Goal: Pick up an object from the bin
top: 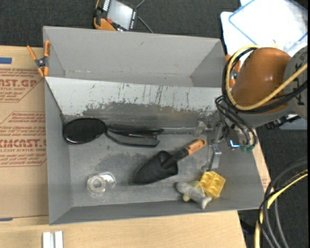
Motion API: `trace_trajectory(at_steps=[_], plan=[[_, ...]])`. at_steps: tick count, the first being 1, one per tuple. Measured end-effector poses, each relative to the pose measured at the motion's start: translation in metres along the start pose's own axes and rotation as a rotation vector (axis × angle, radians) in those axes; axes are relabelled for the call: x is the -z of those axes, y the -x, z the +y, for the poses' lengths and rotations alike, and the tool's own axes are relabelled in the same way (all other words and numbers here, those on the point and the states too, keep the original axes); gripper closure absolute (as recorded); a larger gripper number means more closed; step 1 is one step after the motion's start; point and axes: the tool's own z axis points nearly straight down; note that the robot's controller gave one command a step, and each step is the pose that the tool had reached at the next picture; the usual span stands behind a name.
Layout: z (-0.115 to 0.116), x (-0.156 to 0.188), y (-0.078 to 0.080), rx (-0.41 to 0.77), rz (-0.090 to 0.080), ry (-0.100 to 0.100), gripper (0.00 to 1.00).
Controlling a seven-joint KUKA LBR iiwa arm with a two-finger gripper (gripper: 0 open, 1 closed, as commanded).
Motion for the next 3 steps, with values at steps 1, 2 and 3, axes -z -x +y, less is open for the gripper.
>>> trace_trajectory(at_steps=[1, 2, 3], plan=[[0.0, 0.005, 0.002, 0.001, -0.008, -0.001, 0.0], [0.032, -0.121, 0.037, 0.088, -0.007, -0.001, 0.0], [0.043, -0.121, 0.03, 0.037, -0.019, -0.003, 0.0]])
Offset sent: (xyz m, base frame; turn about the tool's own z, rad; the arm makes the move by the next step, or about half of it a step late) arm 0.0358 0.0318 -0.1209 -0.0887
